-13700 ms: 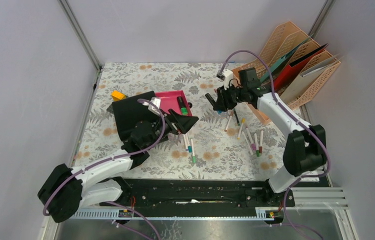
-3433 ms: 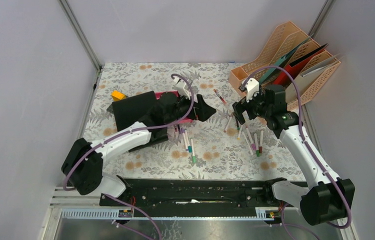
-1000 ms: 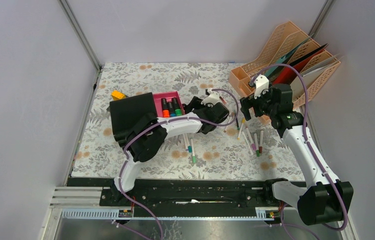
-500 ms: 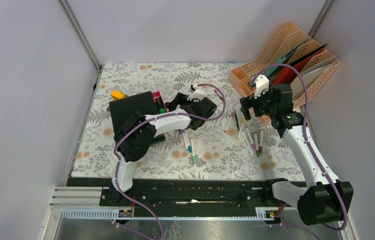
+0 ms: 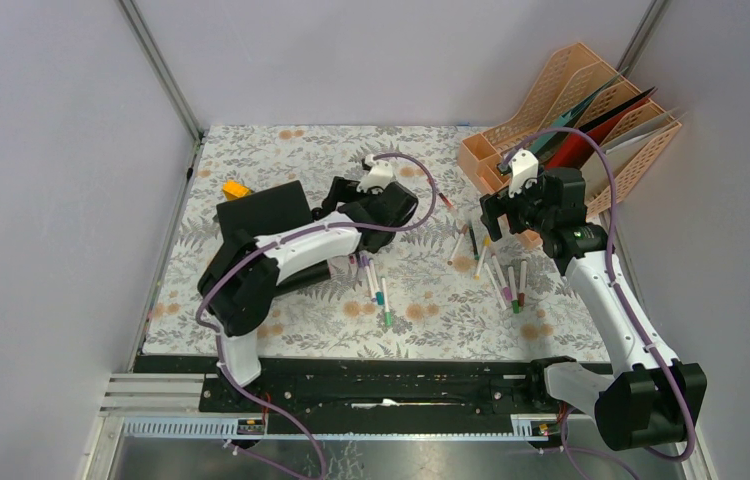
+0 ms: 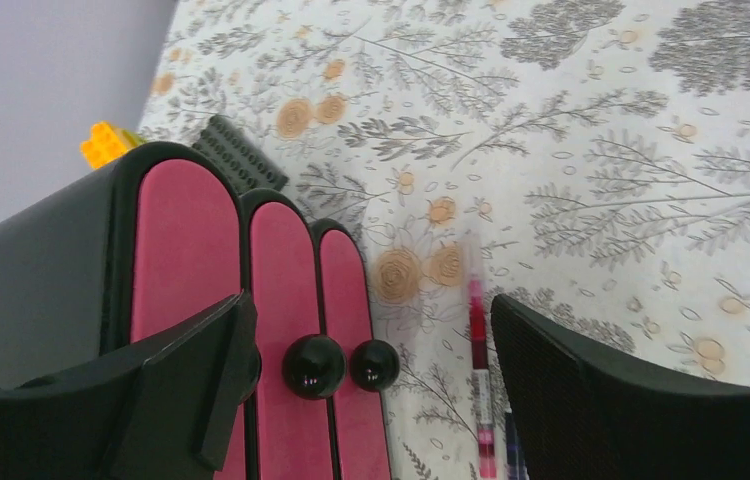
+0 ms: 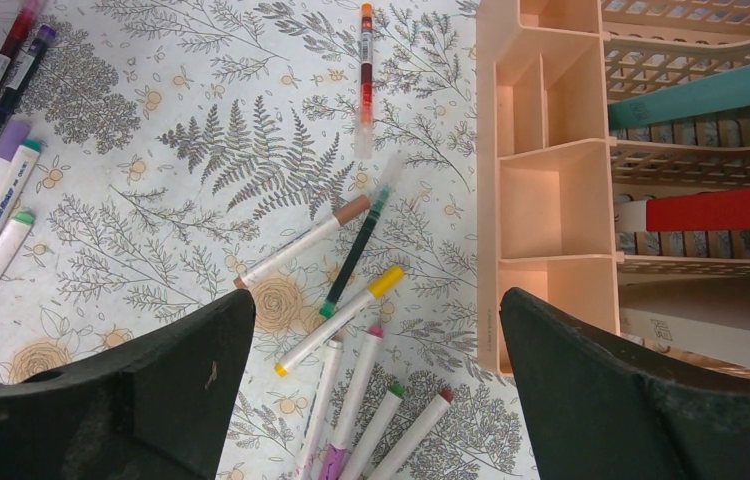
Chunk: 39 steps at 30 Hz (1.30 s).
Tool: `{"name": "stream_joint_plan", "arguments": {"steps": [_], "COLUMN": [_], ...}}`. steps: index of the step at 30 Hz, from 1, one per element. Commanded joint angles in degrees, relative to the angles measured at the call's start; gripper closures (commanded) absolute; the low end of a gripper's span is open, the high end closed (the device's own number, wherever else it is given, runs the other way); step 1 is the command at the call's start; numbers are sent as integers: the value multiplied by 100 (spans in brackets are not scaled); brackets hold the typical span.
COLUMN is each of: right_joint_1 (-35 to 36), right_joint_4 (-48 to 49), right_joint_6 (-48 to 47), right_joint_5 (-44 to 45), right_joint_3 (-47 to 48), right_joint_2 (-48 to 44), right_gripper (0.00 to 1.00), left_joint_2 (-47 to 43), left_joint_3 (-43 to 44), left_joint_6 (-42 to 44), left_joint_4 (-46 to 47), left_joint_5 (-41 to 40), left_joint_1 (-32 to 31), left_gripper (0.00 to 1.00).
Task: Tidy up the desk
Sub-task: Close the drawer in the storage box.
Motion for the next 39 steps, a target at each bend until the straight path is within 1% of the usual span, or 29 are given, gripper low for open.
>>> {"name": "stream_joint_plan", "arguments": {"steps": [1, 3, 5, 7, 9, 11, 13, 16, 18, 20, 21, 22, 23, 26, 27, 29, 31, 34, 37, 39], "right_joint_1": [-40, -39, -39, -39, -40, -39, -43, -40, -26, -7, 10, 25, 45, 149, 221, 638, 993, 1337, 1640, 1844], "right_joint_4": [232, 230, 232, 232, 223, 197, 131, 51, -33, -328, -600, -948, -1223, -1873, -1980, -2023, -2157, -2262, -2407, -2625], "right_joint_6": [39, 23, -1, -31, -70, -147, -206, -296, -452, -833, -1271, -2143, -2783, -4821, -5182, -5324, -5658, -6306, -6419, -6390], "right_joint_5": [-194, -240, -328, -481, -702, -1121, -1565, -2368, -2946, -3632, -4062, -4444, -4785, -5628, -5704, -5358, -4942, -4749, -4449, -4160], "right_joint_3": [-23, -37, -52, -69, -103, -135, -129, -55, 77, 332, 496, 643, 771, 1025, 1171, 1666, 2185, 2828, 3677, 4420], "right_joint_2": [-47, -28, -17, -8, 2, 21, 71, 261, 469, 773, 923, 1088, 1255, 1807, 2032, 2515, 3000, 3682, 4432, 4991], "right_gripper": [0, 0, 0, 0, 0, 0, 0, 0, 0, 0, 0, 0, 0, 0, 0, 0, 0, 0, 0, 1], "left_joint_2": [-717, -1013, -1419, -1931, -2495, -2977, -3340, -3835, -4204, -4490, -4616, -4732, -4847, -5183, -5269, -5435, -5549, -5665, -5759, -5869], "left_joint_3": [-12, -43, -257, -628, -1085, -1430, -1569, -1561, -1523, -1494, -1466, -1424, -1407, -1556, -1631, -1805, -1996, -2280, -2501, -2623], "left_joint_6": [61, 262, 575, 955, 1107, 1074, 992, 896, 883, 838, 844, 874, 920, 1085, 1113, 1154, 1145, 1089, 1106, 1157], "left_joint_4": [-200, -106, 222, 729, 1266, 1689, 1771, 1496, 1335, 1151, 1034, 900, 784, 596, 585, 661, 825, 1123, 1318, 1350], "left_joint_5": [1307, 2083, 2961, 4035, 4981, 5469, 5523, 5515, 5720, 6112, 6380, 6628, 6741, 6679, 6632, 6639, 6838, 7114, 7005, 6766], "left_joint_1": [41, 36, 36, 32, 40, 40, 40, 62, 115, 236, 338, 441, 545, 937, 1076, 1418, 1750, 2170, 2453, 2613], "left_gripper": [7, 6, 4, 3, 1, 1, 1, 1, 1, 1, 1, 1, 1, 1, 1, 1, 1, 1, 1, 1]}}
